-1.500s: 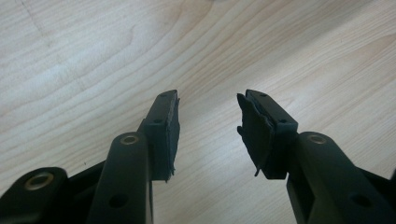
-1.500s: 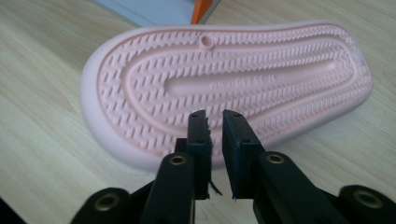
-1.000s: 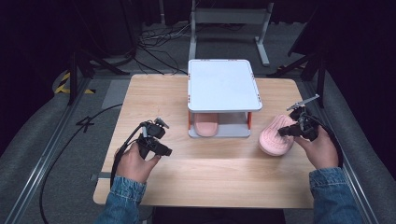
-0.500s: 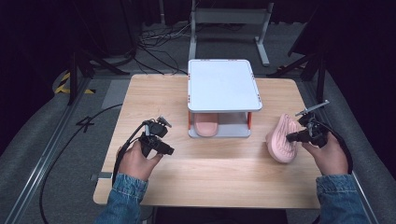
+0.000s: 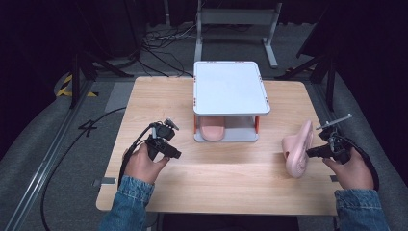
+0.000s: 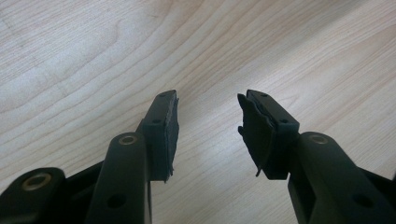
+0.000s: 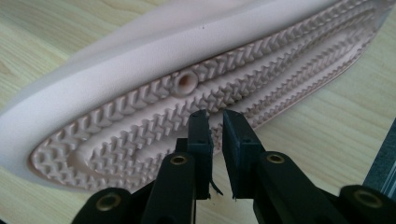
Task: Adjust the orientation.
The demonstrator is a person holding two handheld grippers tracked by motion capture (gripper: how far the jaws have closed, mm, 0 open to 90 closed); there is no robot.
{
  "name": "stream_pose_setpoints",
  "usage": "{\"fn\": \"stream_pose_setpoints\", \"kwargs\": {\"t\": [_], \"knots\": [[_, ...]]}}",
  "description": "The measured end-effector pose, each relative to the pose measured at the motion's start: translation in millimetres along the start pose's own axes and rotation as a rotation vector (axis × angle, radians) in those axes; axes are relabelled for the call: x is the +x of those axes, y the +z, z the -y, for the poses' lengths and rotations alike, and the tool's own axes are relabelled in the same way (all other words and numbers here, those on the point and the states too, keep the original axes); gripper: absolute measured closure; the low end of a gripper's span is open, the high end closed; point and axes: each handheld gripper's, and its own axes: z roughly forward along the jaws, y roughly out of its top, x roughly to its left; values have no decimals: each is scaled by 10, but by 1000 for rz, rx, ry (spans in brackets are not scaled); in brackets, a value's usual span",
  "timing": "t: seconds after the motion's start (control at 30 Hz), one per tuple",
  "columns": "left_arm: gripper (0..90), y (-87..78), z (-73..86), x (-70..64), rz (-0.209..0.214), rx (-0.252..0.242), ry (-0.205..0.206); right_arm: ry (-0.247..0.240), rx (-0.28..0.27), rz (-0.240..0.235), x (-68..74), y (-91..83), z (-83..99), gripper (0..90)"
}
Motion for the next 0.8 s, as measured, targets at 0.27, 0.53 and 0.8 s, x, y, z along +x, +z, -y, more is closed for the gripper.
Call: {"fn": "stream_pose_setpoints", "kwargs": {"t": [0.27, 0.53, 0.8], "knots": [[557, 29, 40, 56, 3, 3, -16, -21, 64, -24, 42, 51, 50, 788], [557, 25, 69, 89, 1, -1, -31, -41, 151, -16, 110, 212, 46, 787], [557, 25, 70, 88, 2, -1, -30, -35, 148, -9, 112, 42, 66, 781]]}}
